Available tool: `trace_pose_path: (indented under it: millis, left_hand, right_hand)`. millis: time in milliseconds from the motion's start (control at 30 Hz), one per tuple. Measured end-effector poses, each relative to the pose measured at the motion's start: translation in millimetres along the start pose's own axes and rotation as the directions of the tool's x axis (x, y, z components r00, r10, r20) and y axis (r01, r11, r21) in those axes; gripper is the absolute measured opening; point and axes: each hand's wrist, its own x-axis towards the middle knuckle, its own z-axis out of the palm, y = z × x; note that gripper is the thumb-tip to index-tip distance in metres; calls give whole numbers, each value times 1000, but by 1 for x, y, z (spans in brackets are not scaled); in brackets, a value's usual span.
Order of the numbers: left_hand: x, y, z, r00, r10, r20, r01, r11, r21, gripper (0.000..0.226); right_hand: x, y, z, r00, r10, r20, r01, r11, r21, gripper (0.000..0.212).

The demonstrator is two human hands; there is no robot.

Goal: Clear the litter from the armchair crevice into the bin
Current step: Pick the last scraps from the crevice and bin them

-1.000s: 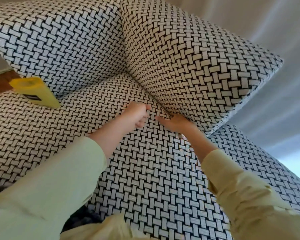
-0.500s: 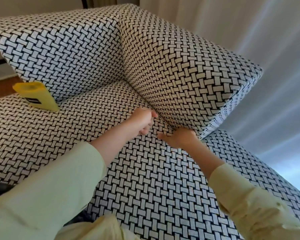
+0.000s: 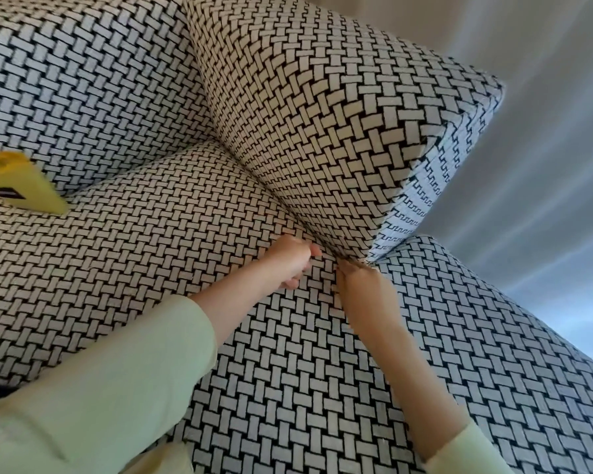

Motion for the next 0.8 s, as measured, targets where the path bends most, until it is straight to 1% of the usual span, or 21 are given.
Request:
trace_pose_path:
  millis: [33,100,167,200,233,267,300,367,400,433,467,533,633,700,733,800]
  left_hand:
    - [0,0,3,1000,3,-29,-3,1000,20,25]
    - [2,-2,6,996,59,-70,-50,990,129,17]
    - [8,-3,10,985,145,-89,-122,967,224,22]
    - [11,-4,10,979,182,-94,-153,955,253,25]
    - [12,-4,11,970,223,-94,-187,939,290,26]
    - [12,-5,12,960,266,-82,-224,912,343,26]
    - [14,-6,14,950,307,-62,-259,881,396,26]
    - [18,-8,18,931,364,-29,-312,835,454,26]
    - [18,-9,20,925,380,-20,-326,817,476,27]
    - [18,-9,21,917,399,-9,-340,792,507,29]
    - [18,-8,23,906,422,6,-357,758,546,30]
    - [16,-5,25,887,459,40,-384,689,615,30]
    - [16,-2,26,888,455,65,-376,638,672,28]
    - [15,0,26,885,455,105,-382,577,722,29]
    - [15,-1,27,879,459,130,-391,535,749,29]
    - [14,0,30,857,482,184,-408,415,813,29]
  right_hand:
    - [-1,4,-4,999,-15,-41,17,998,60,27]
    - [-1,10,-18,995,1,-98,20,977,212,27]
    - [2,23,-33,991,64,-115,-21,939,344,28]
    - [5,30,-39,990,98,-106,-51,925,377,29]
    - [7,38,-42,988,118,-94,-75,926,371,29]
    - [9,45,-43,989,128,-68,-99,939,328,29]
    - [11,50,-41,993,116,-27,-106,962,250,29]
    - [14,56,-33,994,52,96,-57,997,51,29]
    - [16,58,-27,987,28,160,-25,1000,-20,29]
    - [18,60,-23,978,11,209,0,999,-54,30]
    - [20,61,-20,969,8,248,5,999,-51,32]
    - [23,64,-18,958,20,287,-29,999,26,37]
    - [29,68,-17,959,54,279,-98,985,145,34]
    - [33,70,-15,960,78,267,-133,972,193,33]
    - [34,71,-12,962,77,262,-133,970,206,33]
    - [34,72,-12,967,41,250,-94,974,207,33]
